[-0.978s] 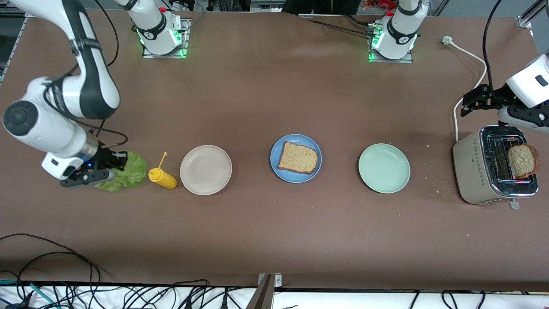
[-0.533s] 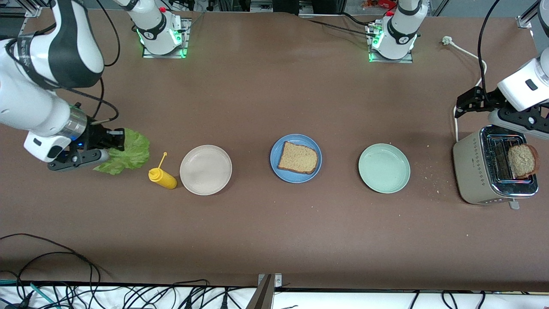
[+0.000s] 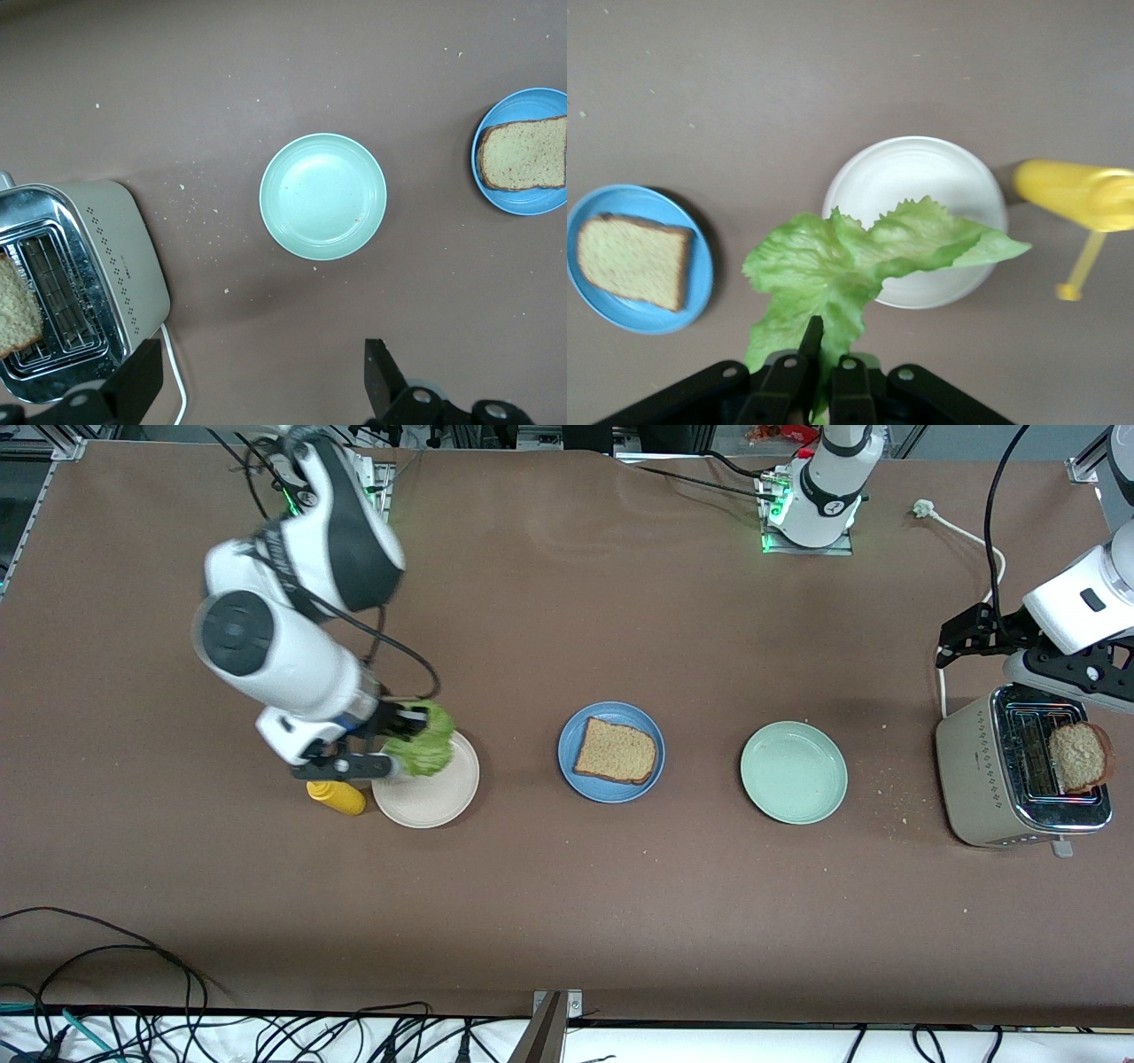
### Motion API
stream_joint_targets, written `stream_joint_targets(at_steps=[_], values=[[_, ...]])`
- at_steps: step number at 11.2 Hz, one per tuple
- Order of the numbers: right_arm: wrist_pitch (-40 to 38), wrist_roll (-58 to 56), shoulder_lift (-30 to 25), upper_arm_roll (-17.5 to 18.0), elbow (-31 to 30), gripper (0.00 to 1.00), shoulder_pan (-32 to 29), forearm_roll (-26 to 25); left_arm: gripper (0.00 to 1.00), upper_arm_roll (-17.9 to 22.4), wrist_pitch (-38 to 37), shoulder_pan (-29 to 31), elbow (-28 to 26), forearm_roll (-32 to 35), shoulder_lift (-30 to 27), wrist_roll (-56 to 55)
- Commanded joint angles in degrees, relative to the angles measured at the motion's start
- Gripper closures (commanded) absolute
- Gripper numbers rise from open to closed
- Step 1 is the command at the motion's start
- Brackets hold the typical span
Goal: Make sandwich in blue plate with both arms
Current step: 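Carry the lettuce with the right gripper and lay it on the toast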
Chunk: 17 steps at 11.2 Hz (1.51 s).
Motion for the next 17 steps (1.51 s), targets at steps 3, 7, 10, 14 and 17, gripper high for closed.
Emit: stream_joint_targets(at_steps=[3,7,10,14,17], values=[[7.9,23.9,15.8,-2.0,16.7,1.00,9.5,7.5,0.00,0.3,-1.7,-0.1,1.3,-0.7,0.5,0.9],[23.0,39.5,22.9,-1.3,16.8,1.00,15.7,7.5,0.00,0.3,-1.7,-0.1,1.3,-0.7,0.5,1.0],[31.0,44.5,27.4,-1.4,16.8,1.00,18.7,7.3,0.00,0.3,-1.8,-0.1,1.3,-0.7,0.6,1.0],[31.9,48.1,28.2,-1.4,15.4,1.00,21.4,7.2,0.00,0.3,-2.2,-0.1,1.3,-0.7,0.6,1.0],[31.9,48.1,28.2,-1.2,13.5,0.01,21.5,6.7,0.00,0.3,-2.2,-0.1,1.3,-0.7,0.6,1.0]])
